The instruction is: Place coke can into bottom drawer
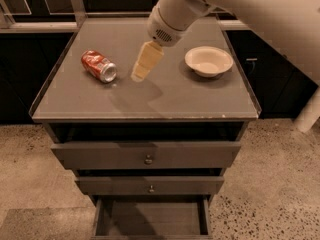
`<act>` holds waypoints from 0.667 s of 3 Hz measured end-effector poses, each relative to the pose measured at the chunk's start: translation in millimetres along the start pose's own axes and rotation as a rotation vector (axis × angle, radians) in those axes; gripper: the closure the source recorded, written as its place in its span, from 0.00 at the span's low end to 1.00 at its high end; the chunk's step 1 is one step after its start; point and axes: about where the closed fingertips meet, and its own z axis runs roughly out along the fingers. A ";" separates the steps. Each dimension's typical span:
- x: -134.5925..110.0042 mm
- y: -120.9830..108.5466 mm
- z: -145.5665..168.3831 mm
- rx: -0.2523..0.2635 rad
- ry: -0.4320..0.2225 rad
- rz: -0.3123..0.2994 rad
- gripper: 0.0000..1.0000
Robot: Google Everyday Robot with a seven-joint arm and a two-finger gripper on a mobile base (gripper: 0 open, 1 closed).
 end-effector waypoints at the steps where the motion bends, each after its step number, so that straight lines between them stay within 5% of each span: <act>1: -33.6 0.1 30.0 -0.115 -0.156 -0.047 0.00; 2: -61.4 6.3 51.9 -0.219 -0.272 -0.077 0.00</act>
Offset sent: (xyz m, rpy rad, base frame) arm 0.0375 0.1127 -0.0102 0.3679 0.0952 0.4054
